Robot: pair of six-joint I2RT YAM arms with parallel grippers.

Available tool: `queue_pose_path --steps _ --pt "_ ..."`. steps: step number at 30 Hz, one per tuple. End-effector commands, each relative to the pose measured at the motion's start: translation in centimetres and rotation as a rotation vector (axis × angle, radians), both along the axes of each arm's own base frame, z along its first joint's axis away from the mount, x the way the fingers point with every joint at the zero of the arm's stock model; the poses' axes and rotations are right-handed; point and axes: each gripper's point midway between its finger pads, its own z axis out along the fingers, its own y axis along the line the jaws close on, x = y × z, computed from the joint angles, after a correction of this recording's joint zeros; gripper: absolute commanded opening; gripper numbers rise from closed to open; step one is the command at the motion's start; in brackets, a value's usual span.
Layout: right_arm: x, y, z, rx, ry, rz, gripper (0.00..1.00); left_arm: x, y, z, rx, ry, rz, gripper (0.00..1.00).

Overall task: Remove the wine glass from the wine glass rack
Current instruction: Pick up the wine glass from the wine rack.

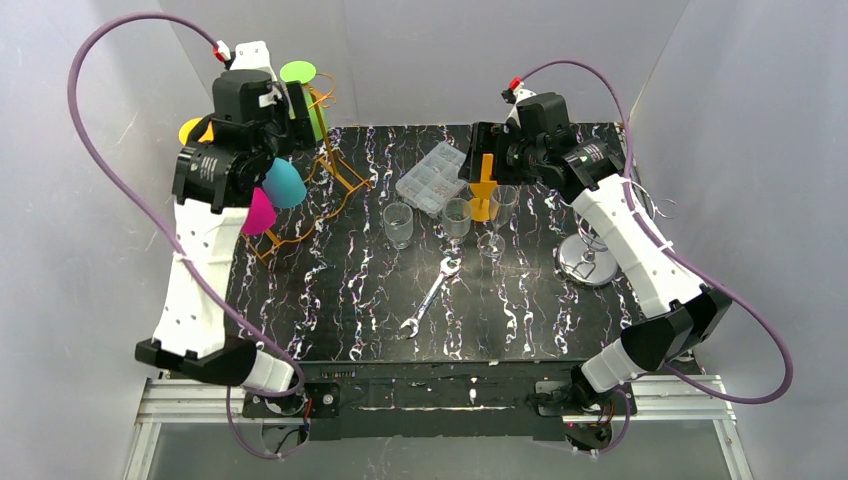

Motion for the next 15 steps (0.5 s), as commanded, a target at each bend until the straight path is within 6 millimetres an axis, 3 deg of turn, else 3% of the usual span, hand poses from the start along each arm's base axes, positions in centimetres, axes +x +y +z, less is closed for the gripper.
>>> queue_pose_path --steps 1,7,15 --pt "-0.5 0.7 3.0 0.085 -0.079 0.031 0.98 -3.0 2.2 0.4 0.144 0.013 -0.031 0.66" --pt "-0.4 1.3 2.9 0.096 -0.072 0.051 0.98 -3.6 4.1 -1.6 0.337 0.092 -0.028 0.47" --pt "-0.3 1.6 2.9 0.092 -0.068 0.063 0.98 -2.0 4.5 -2.8 0.577 0.145 0.034 0.48"
